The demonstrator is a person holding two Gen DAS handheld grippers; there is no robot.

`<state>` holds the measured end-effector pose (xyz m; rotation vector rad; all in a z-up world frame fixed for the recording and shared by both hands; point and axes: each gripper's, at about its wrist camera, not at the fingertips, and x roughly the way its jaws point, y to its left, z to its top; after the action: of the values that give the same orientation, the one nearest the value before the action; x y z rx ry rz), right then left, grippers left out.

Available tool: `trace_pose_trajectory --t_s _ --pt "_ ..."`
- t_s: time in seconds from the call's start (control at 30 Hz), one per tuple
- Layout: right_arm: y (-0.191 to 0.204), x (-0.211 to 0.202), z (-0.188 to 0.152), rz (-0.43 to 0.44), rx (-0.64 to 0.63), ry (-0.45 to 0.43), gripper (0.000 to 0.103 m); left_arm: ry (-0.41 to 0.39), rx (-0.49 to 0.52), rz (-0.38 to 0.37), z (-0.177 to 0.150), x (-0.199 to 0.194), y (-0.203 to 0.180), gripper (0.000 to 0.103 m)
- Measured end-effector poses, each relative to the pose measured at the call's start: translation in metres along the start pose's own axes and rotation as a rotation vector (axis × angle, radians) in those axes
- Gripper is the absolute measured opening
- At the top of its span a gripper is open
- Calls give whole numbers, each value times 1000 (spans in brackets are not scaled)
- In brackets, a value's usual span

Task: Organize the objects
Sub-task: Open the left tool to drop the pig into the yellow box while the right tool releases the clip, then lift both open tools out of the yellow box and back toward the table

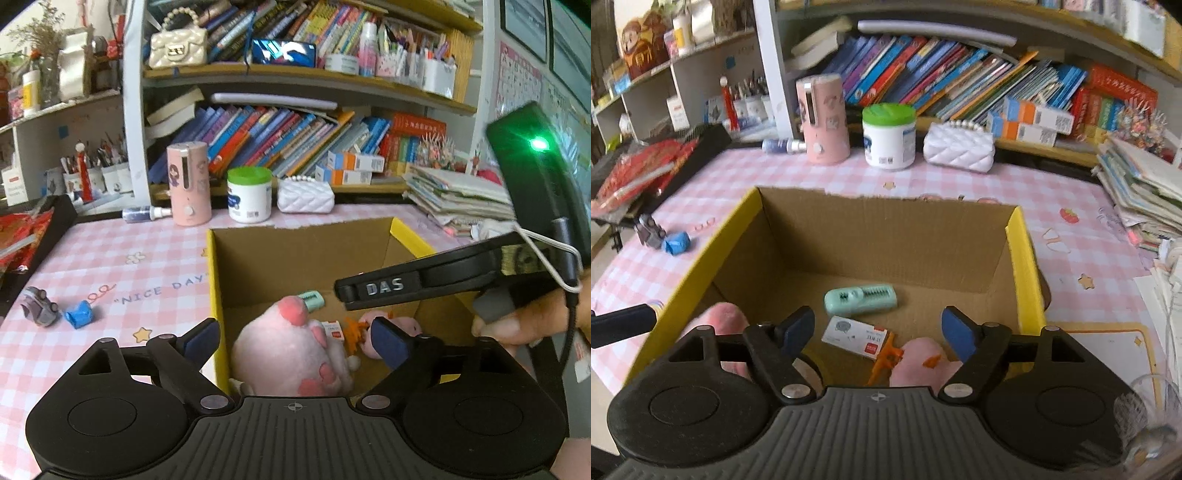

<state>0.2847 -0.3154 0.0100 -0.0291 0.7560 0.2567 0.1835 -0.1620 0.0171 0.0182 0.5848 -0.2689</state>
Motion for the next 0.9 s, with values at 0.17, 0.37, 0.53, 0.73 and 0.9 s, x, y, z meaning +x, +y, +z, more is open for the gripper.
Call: trace_pose_trajectory --t_s 0.17,0.37,0.53,0.73,0.9 --pt "2 -31 -5 -50 28 -100 80 -45 -31 -2 -3 -18 5 92" --pt "4 -63 -20 -120 72 -177 81 -66 -47 -8 -9 -34 13 92" --pt "5 -88 -37 -185 123 -217 83 -74 -60 -21 -16 -47 21 92" --pt "13 -117 -64 -263 198 -244 83 -75 -62 -44 -26 -64 30 92" --pt "28 -131 -88 -300 225 -227 84 -61 -48 -58 -37 -77 38 92"
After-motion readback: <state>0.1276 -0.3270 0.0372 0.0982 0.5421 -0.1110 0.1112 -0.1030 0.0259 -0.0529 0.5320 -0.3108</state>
